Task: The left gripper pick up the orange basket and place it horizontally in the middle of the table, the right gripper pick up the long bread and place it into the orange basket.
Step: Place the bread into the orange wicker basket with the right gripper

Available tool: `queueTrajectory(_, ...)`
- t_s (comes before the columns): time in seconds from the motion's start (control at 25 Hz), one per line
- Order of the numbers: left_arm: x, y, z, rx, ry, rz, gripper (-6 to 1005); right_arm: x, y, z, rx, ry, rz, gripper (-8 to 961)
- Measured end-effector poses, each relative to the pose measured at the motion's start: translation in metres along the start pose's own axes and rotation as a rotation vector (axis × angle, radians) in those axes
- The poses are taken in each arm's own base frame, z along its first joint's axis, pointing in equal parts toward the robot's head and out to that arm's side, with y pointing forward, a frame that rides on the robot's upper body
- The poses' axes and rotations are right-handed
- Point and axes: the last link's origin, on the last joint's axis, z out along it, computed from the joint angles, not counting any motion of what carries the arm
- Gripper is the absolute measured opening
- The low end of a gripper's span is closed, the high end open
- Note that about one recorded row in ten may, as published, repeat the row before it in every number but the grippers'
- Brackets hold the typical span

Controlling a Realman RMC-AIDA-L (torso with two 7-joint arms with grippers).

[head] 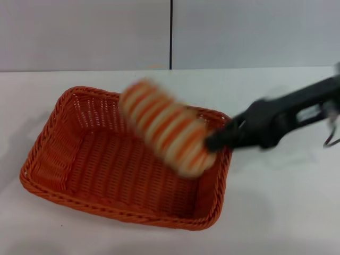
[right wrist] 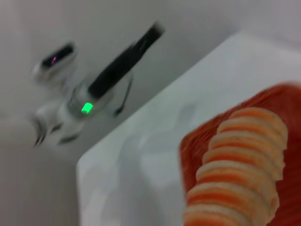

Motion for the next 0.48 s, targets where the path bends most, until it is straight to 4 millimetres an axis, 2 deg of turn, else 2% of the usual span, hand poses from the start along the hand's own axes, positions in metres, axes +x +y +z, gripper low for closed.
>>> queueTrajectory(0.04, 0.000, 0.000, 0.000, 0.000, 0.000, 0.000, 802, 0.000, 0.000, 0.000, 0.000, 0.000, 0.000, 91)
queueTrajectory(0.16, -0.002, 0.001, 0.000, 0.000, 0.002, -0.010, 802, 0.001, -0.010, 0.026, -0.082, 0.057, -0.011, 89)
queueTrajectory(0.48, -0.005, 0.004, -0.004, 0.007, 0.006, -0.024, 802, 0.004, -0.022, 0.028, -0.066, 0.020, -0.016, 87)
